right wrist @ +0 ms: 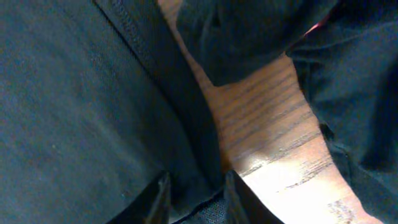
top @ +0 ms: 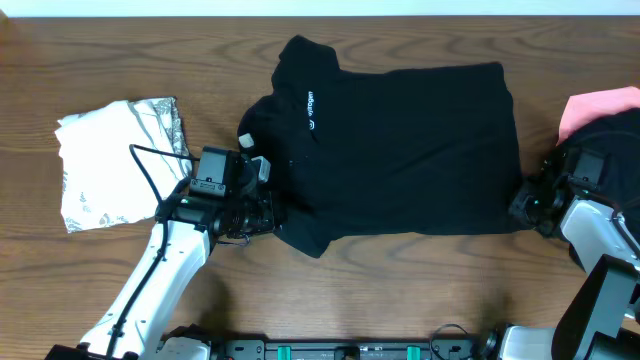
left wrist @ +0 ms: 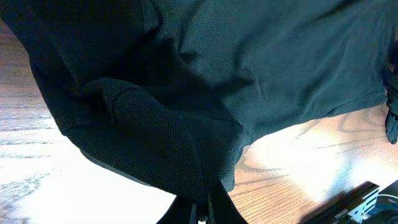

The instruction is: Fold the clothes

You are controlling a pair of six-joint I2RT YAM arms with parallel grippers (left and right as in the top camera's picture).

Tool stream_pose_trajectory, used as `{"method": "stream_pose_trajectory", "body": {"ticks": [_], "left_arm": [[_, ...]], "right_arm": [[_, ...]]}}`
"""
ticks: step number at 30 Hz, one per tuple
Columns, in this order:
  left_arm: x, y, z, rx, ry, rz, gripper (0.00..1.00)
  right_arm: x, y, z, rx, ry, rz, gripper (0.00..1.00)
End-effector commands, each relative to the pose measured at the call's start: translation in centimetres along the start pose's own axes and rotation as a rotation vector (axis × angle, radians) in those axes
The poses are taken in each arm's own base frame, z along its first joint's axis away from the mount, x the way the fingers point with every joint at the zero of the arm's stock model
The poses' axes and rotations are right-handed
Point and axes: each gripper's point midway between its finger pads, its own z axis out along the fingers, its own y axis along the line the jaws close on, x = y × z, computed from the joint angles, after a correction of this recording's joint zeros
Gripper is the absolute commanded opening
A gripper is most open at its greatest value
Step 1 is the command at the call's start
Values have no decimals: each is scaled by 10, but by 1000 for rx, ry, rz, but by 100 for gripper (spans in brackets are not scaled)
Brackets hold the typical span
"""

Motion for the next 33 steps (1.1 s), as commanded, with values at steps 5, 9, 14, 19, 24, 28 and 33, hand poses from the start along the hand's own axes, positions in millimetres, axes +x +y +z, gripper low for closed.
{"method": "stream_pose_trajectory", "body": {"ticks": [5,9,14,19,24,28,33], "left_arm": [[-9,-5,-6,4,-28,8,6],[-9,-5,-6,4,-28,8,6],[-9,-5,-6,4,-28,8,6],[-9,-5,-6,4,-28,8,6],[-9,-5,-6,4,-28,8,6],[-9,-5,-6,4,-28,8,6],[-9,-5,-6,4,-28,8,6]], "right_arm": [[1,-1,2,-3,6,12,4],[1,-1,2,-3,6,12,1],[1,-1,2,-3,6,12,2],[1,0,2,-4,6,12,11],[1,4,2,-29,10,12,11],[1,4,2,-30,9,12,10],[-3,9,-2,-52,-4,10,12]]}}
